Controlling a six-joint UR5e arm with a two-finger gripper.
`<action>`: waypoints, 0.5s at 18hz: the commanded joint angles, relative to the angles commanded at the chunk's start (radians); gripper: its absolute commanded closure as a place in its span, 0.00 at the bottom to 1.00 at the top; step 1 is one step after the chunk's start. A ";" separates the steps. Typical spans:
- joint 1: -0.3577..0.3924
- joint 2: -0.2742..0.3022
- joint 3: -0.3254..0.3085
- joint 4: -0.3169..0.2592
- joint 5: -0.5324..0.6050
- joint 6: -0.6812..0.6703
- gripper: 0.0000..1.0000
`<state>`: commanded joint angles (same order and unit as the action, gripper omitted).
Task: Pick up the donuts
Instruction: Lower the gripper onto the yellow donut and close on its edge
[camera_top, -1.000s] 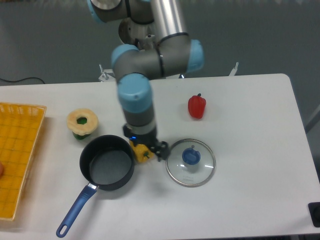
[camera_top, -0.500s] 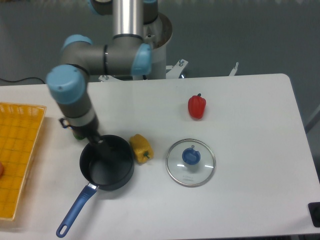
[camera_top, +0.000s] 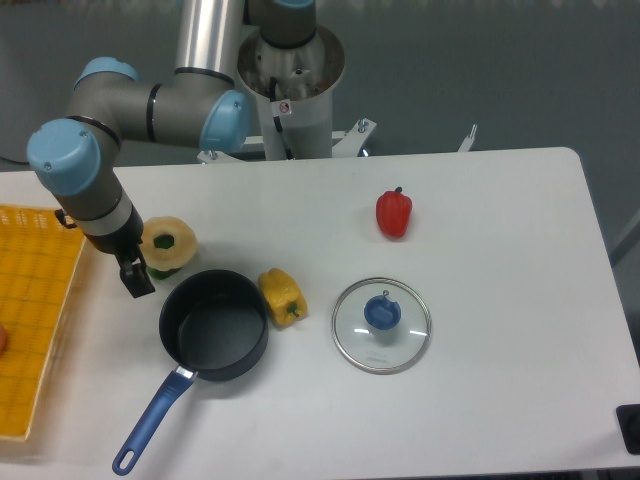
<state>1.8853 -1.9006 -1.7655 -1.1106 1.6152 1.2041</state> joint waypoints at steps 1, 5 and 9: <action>0.000 0.000 -0.002 0.000 0.003 -0.001 0.00; 0.000 0.000 -0.014 0.002 0.005 0.000 0.00; 0.005 -0.003 -0.012 0.003 0.006 0.000 0.01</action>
<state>1.8899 -1.9037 -1.7779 -1.1075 1.6214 1.2042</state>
